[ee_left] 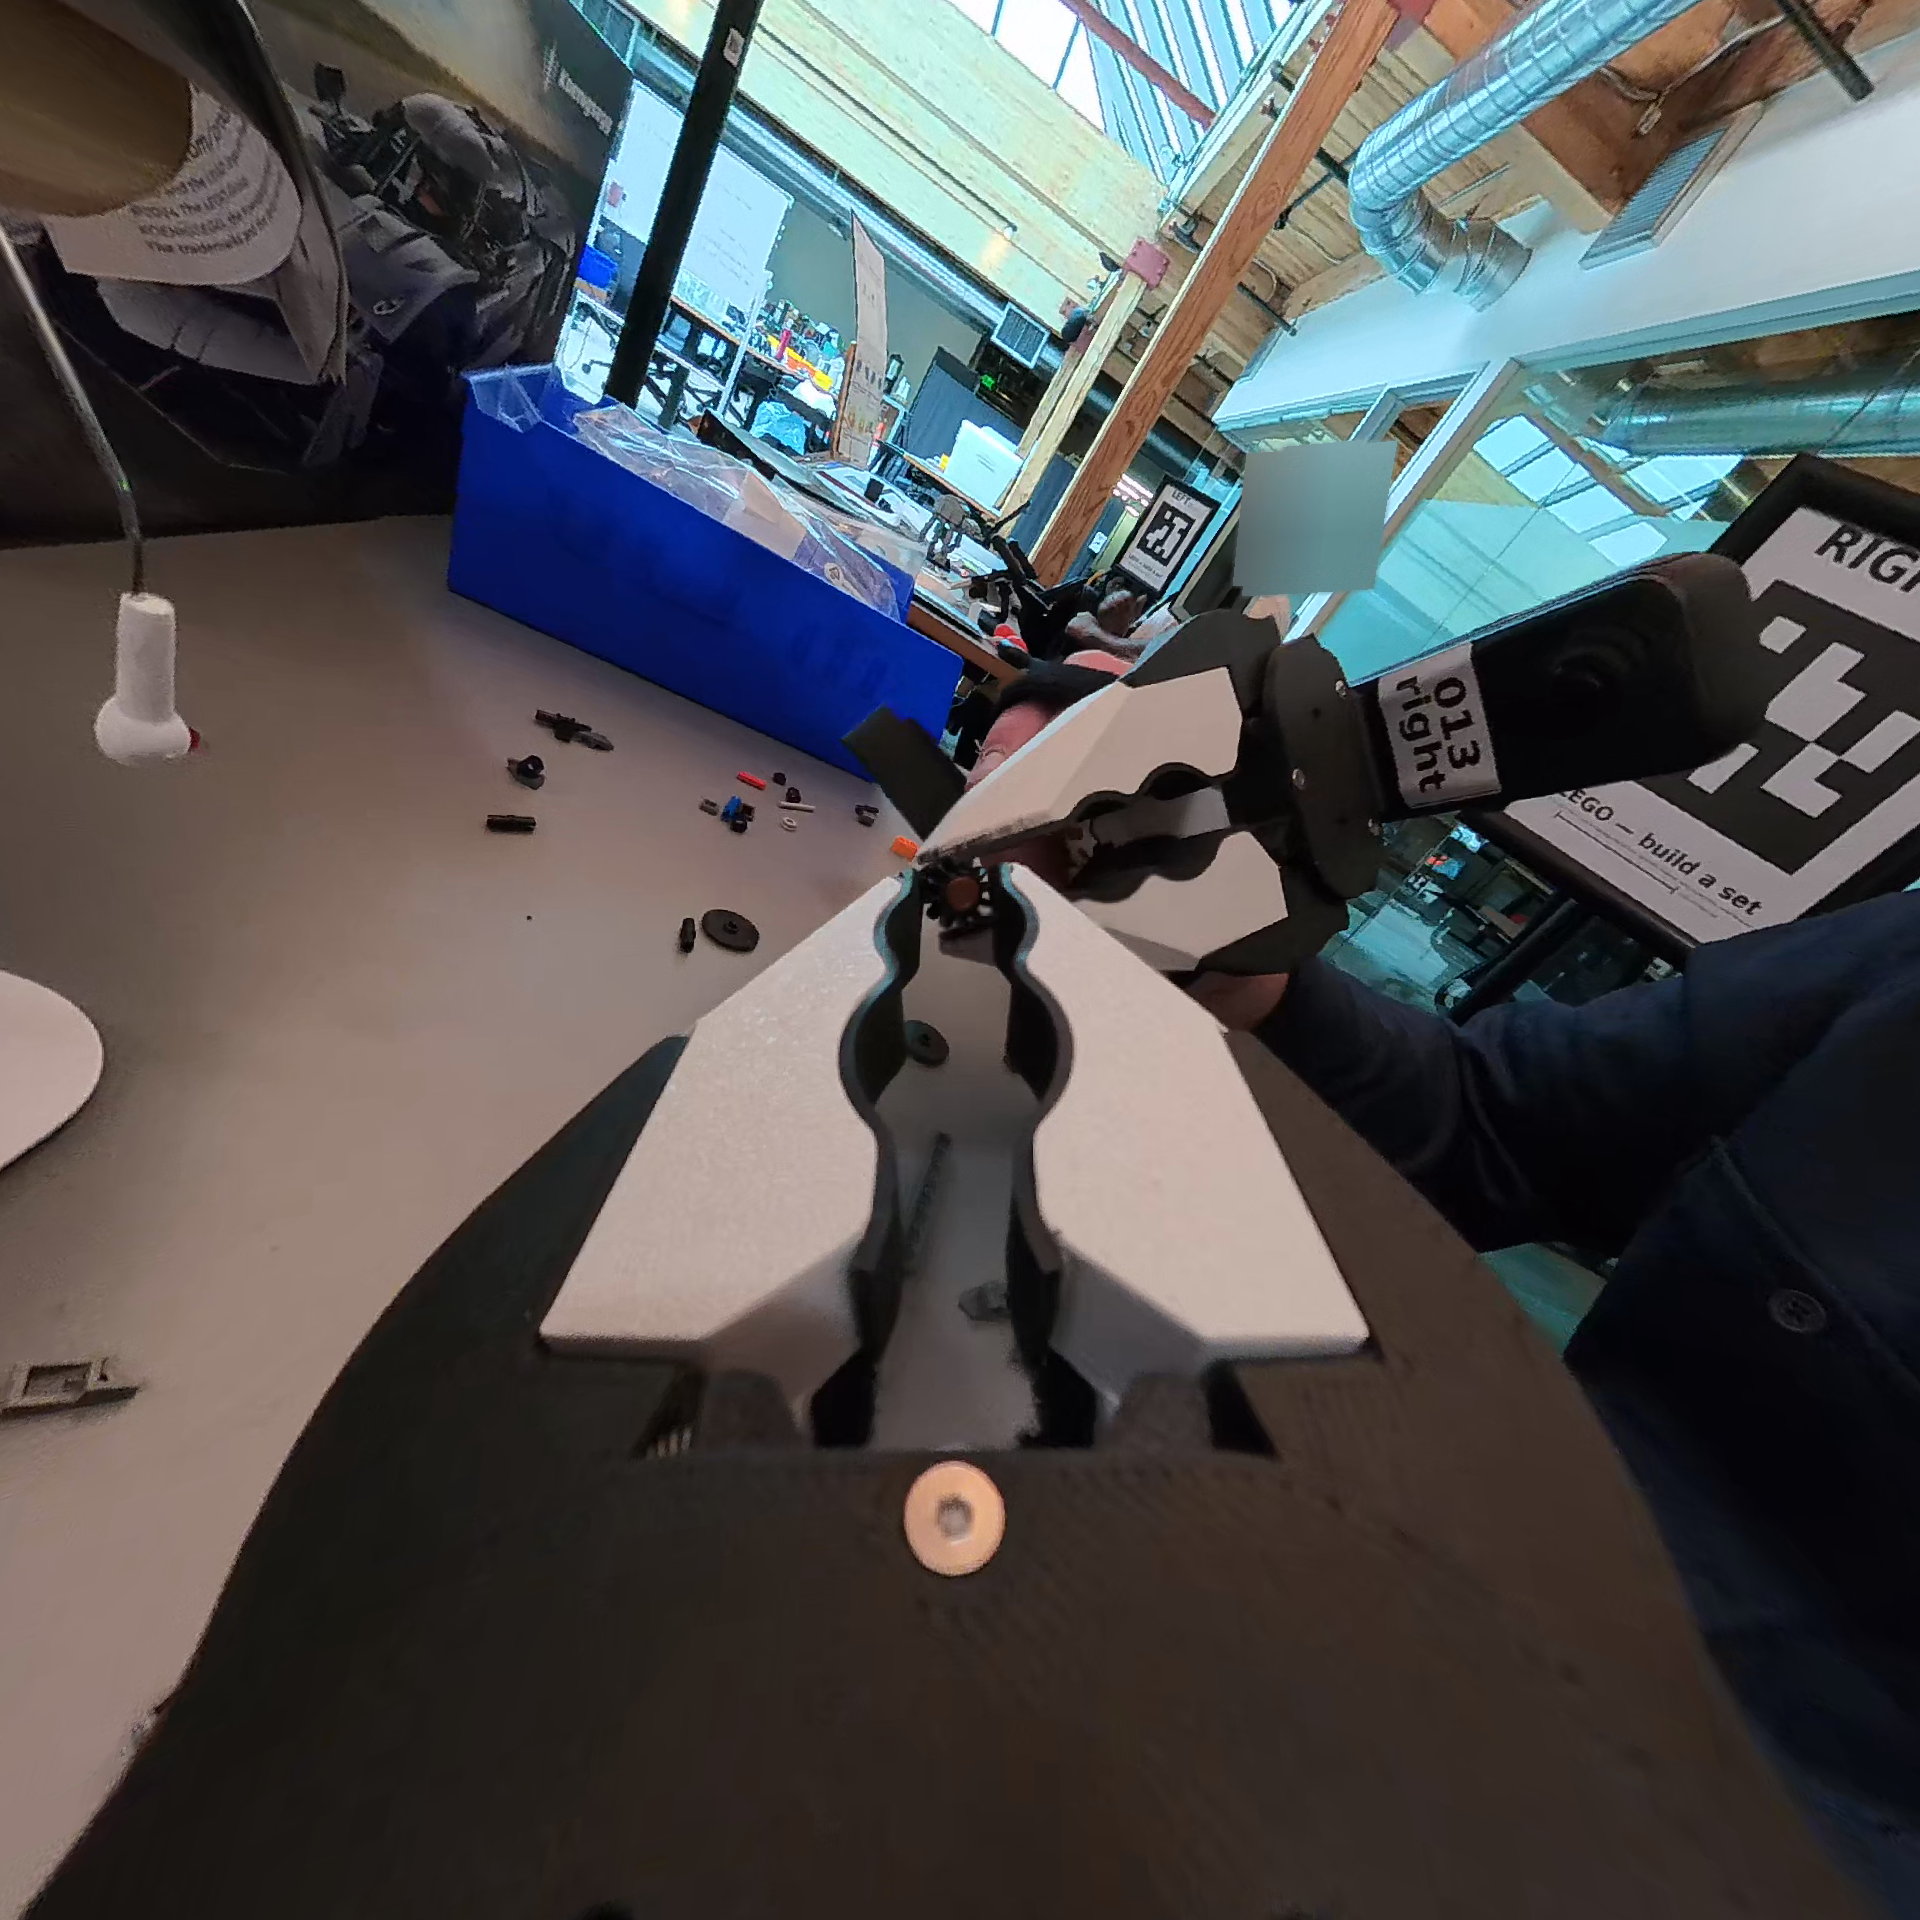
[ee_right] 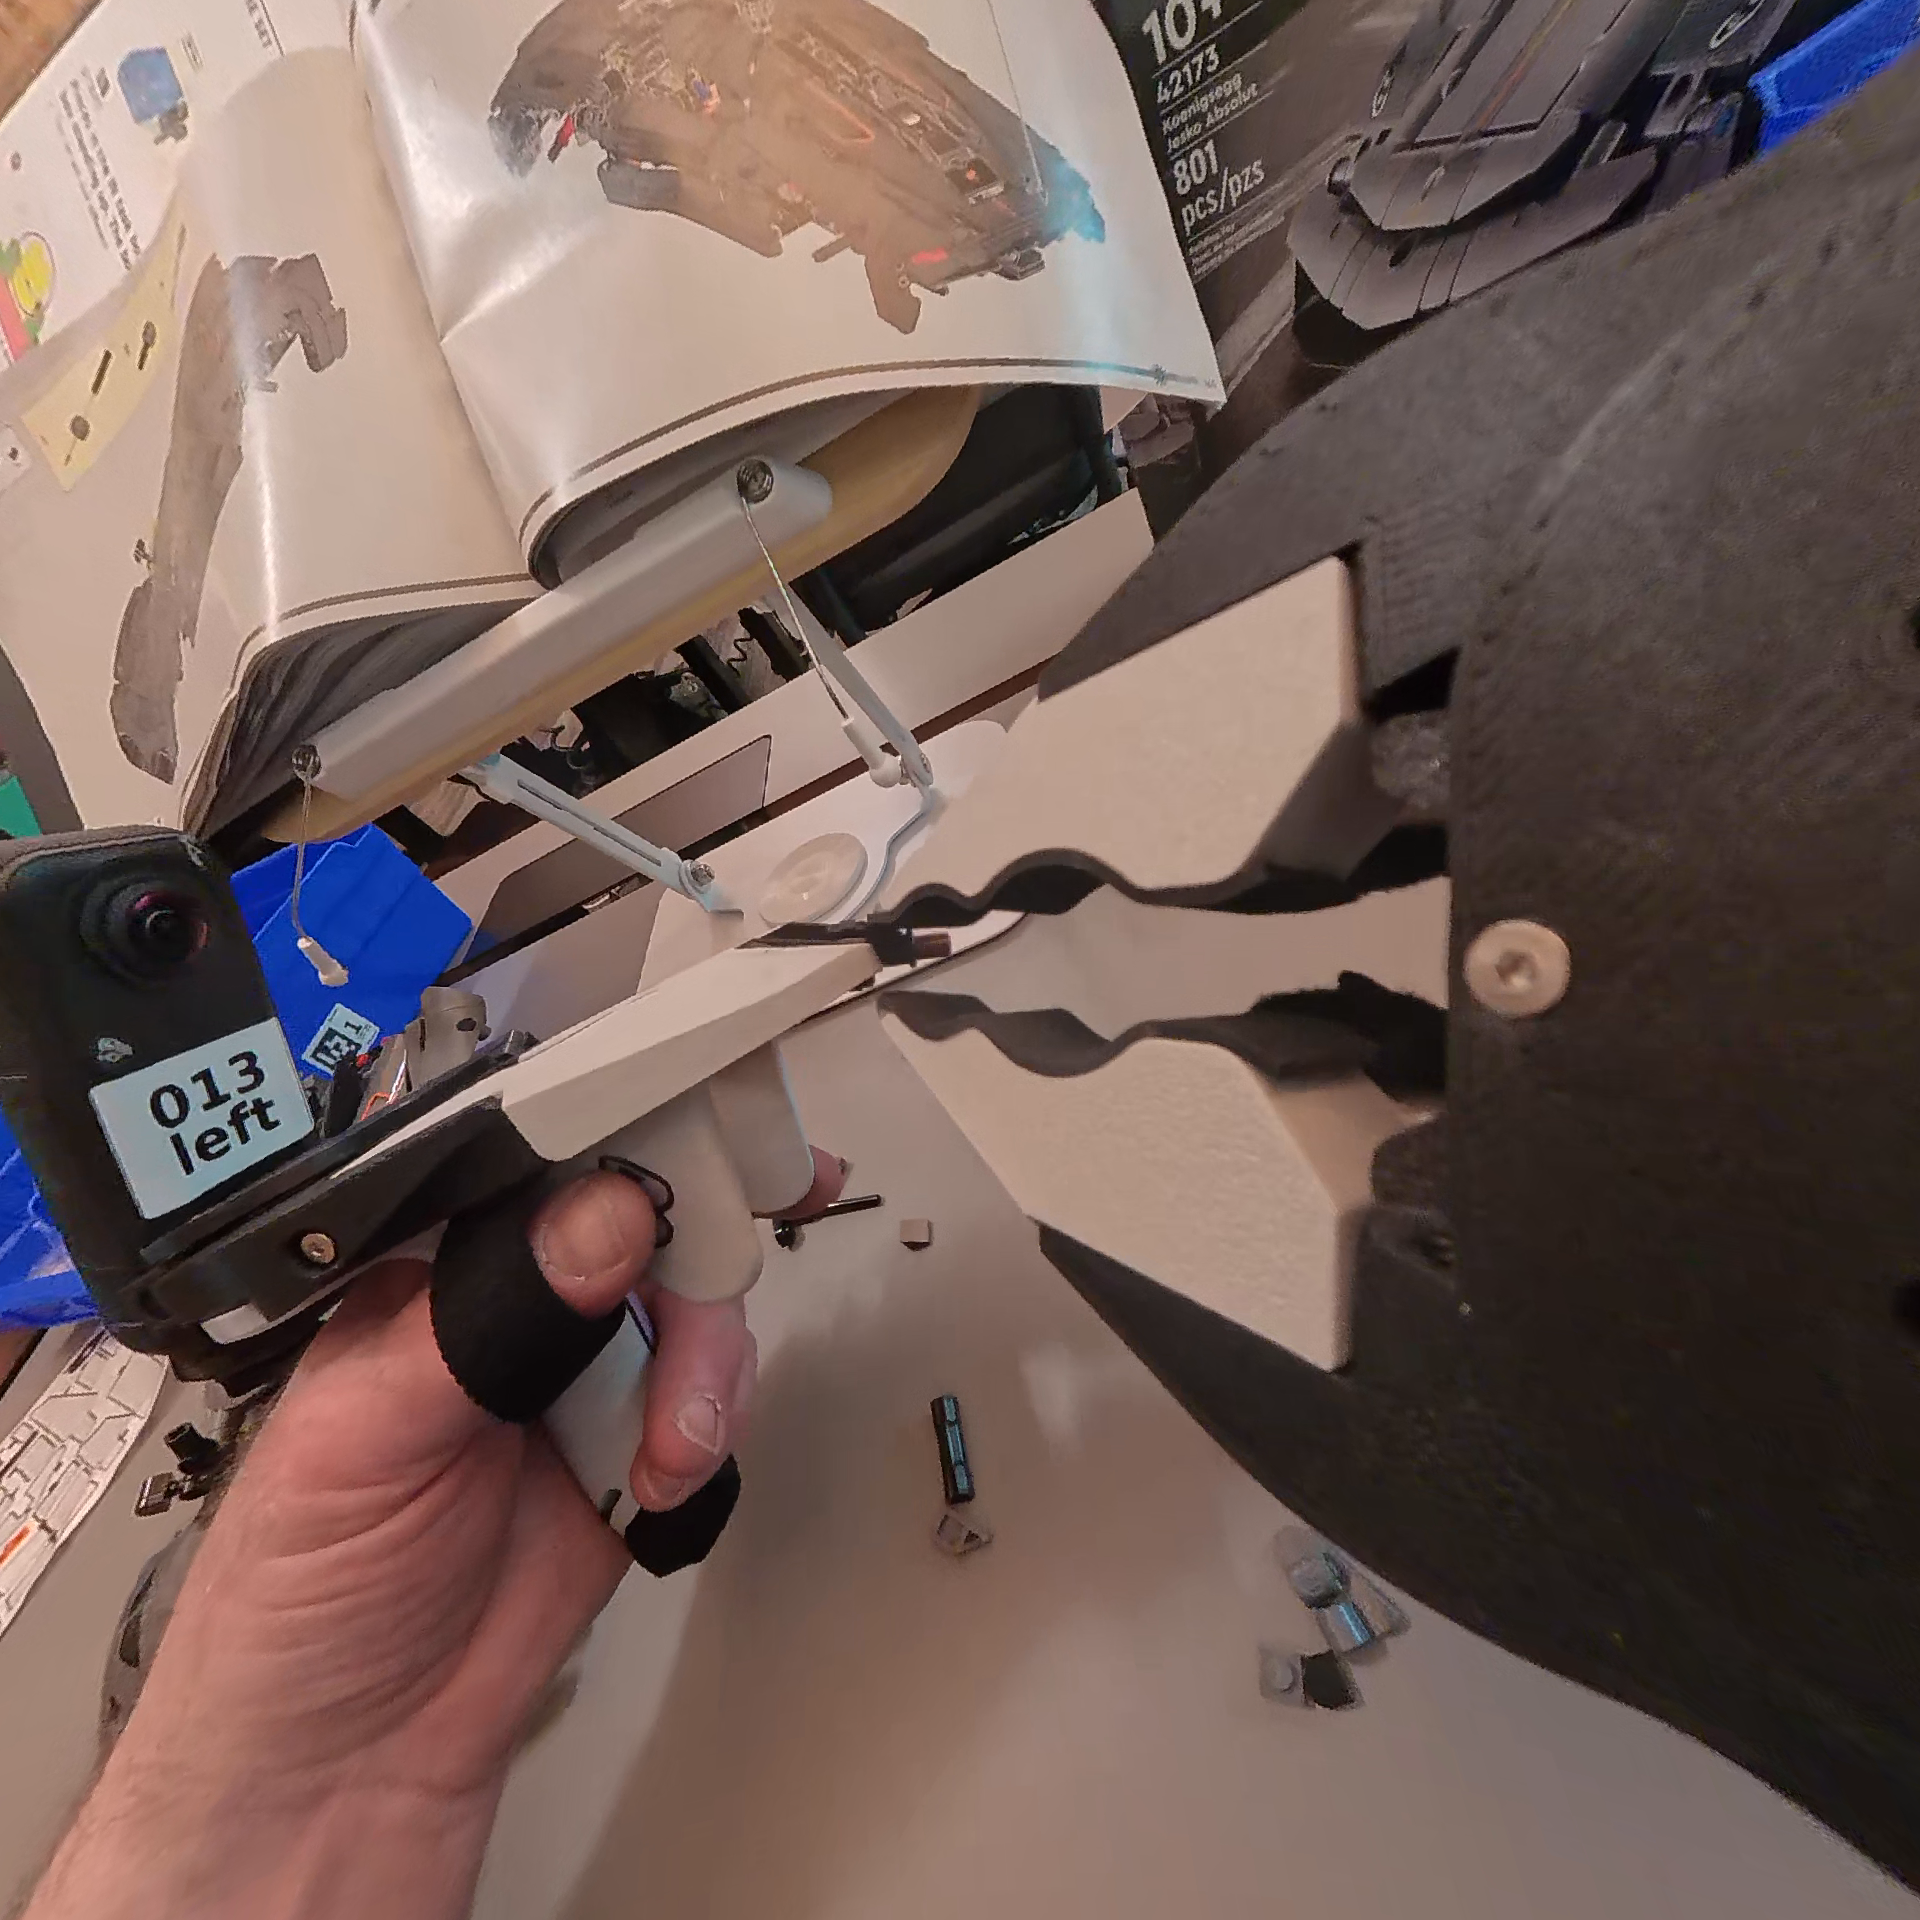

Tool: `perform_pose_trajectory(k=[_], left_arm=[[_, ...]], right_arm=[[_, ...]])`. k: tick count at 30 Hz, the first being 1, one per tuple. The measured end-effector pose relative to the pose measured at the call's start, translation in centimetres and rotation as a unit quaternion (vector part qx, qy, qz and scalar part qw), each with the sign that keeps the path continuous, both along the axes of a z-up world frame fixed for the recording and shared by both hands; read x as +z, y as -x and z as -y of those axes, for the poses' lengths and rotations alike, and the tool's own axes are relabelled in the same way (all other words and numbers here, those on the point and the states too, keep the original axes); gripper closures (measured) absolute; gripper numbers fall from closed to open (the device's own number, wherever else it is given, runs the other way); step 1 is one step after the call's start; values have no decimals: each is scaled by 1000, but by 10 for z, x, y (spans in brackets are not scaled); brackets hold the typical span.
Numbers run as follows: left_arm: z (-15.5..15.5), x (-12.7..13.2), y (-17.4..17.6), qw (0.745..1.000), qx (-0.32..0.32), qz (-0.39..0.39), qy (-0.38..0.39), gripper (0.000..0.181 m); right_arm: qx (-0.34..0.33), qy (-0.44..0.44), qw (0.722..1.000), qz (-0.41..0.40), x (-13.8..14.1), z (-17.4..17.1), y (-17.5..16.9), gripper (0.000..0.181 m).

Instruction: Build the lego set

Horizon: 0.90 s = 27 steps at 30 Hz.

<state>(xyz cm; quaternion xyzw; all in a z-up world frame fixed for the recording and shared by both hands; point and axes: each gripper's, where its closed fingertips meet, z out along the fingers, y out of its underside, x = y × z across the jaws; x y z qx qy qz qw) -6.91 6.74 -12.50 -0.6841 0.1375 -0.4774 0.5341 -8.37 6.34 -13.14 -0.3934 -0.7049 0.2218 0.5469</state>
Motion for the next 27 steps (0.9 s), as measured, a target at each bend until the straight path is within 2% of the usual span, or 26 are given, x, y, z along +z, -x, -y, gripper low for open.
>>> perform_pose_trajectory(k=[8, 11, 13, 16, 21, 23, 25, 27], left_arm=[[2, 1, 0, 1000, -13, 16, 6, 170], [-1, 4, 10, 1000, 20, -9, -8, 170], [-1, 13, 23, 999, 44, 2, -20, 170], [-3, 18, 42, 995, 92, -18, -33, 170], [-1, 22, 43, 995, 89, -10, -34, 170], [0, 22, 43, 996, 87, -4, -34, 170], [0, 23, 44, 996, 84, 4, -33, 170], [0, 23, 44, 996, 81, 8, -32, 170]], right_arm=[[-2, 7, 1000, 4, 1, -1, -1, 176], [-27, 54, 998, 12, -1, -10, -2, 170], [-16, 111, 992, 59, -19, -6, -2, 172], [19, 199, 966, 163, -61, 24, 4, 169], [40, 270, 917, 291, -110, 75, 8, 165], [22, 265, 911, 315, -122, 79, 8, 163], [14, 288, 904, 315, -123, 82, 11, 158], [1, 296, 903, 310, -123, 79, 14, 161]])
